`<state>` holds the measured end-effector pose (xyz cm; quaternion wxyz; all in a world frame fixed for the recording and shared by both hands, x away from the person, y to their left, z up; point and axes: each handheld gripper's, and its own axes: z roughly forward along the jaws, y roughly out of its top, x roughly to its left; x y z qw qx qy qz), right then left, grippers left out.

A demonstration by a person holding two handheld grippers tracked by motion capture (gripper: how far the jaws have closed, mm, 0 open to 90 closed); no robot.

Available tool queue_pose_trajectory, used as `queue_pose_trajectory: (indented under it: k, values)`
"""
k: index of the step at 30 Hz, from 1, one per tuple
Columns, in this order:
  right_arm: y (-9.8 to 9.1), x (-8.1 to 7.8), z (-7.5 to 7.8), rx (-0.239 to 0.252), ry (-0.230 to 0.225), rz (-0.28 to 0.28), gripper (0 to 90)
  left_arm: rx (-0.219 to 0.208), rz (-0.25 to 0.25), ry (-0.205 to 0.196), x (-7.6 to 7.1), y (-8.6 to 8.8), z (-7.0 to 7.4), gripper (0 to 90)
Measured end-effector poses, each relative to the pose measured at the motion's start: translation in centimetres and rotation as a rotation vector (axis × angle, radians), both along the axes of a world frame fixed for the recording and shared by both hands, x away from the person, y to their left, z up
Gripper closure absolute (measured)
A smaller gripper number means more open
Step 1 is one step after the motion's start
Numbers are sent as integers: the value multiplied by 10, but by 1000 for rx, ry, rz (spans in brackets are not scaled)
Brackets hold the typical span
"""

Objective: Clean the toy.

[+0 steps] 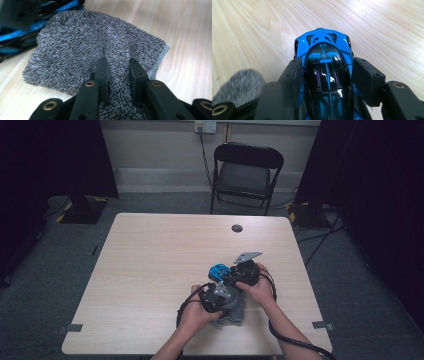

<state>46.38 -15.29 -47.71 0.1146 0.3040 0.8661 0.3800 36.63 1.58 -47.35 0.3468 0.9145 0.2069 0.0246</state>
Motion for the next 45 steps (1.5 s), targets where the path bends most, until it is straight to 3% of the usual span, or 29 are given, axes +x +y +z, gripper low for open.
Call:
queue_pose_trajectory:
  k: [16, 19, 30, 39, 45]
  values:
    - [-1, -1, -1, 6, -4, 1, 426, -74, -62, -9, -12, -12, 1, 730]
    - [-1, -1, -1, 8, -4, -1, 426, -97, -82, 2, -14, -10, 0, 730]
    - [-2, -1, -2, 16, -7, 2, 426, -142, -115, -33, -23, 0, 15, 729]
    - [-3, -1, -2, 23, -8, -2, 427, -184, -6, -72, -12, 43, 30, 728]
    - [-3, -1, -2, 24, -4, -8, 427, -189, 107, -108, 4, 77, 38, 729]
